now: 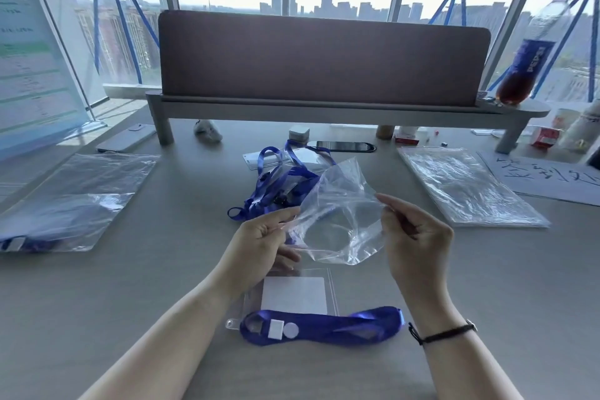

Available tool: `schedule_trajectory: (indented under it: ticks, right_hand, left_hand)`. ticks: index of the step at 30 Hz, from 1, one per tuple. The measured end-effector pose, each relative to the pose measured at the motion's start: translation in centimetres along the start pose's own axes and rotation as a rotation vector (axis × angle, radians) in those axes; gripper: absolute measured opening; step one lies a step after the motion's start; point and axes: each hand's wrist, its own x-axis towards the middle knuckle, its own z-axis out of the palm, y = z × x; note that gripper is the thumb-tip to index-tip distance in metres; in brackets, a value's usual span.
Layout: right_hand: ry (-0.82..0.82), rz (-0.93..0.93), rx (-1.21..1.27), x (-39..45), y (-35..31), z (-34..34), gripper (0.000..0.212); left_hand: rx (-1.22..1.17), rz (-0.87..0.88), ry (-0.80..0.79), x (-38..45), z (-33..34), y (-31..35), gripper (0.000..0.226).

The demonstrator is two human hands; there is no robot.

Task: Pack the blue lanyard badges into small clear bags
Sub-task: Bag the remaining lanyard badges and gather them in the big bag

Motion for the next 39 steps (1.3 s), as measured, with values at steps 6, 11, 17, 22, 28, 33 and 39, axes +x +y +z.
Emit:
schedule_trajectory:
  ticks: [6, 11, 17, 22, 28, 33, 39]
  right_hand:
    - [-0.149, -0.023, -0.1, 0.8, -0.8, -0.1, 0.038]
    - [-0.236, -0.002, -0.155, 0.2, 0.7, -0.4, 0.033]
    - [-0.154, 0.045, -0.133, -0.2, 2.0, -0.9, 0.026]
    - [-0.137, 0.005, -0.137, -0.4, 1.7, -1.0, 0.037]
    - [-0.153, 0.021, -0.174, -0.7, 2.1, -0.9, 0.022]
    - [-0.173, 0.002, -0.196, -0.7, 2.2, -0.8, 0.021]
    - [-0.164, 0.005, -0.166, -0.9, 1.5, -0.7, 0.041]
  left_hand:
    - [0.251, 0.1, -0.04, 0.0, -1.1, 0.3, 0.029]
    - [0.655, 0.115, -0.125, -2.1, -1.5, 1.4, 0.088]
    - [1.145, 0.166, -0.301, -5.5, -0.7, 1.6, 0.071]
    - [1.23, 0.238, -0.406, -5.4, 0.7, 1.6, 0.047]
    - [1.351, 0.47, -0.394, -5.2, 1.8, 0.8, 0.034]
    - [1.381, 0.544, -0.35, -5.1, 2.3, 0.4, 0.03]
    - [1.061, 0.367, -0.262, -4.5, 0.5, 0.3, 0.02]
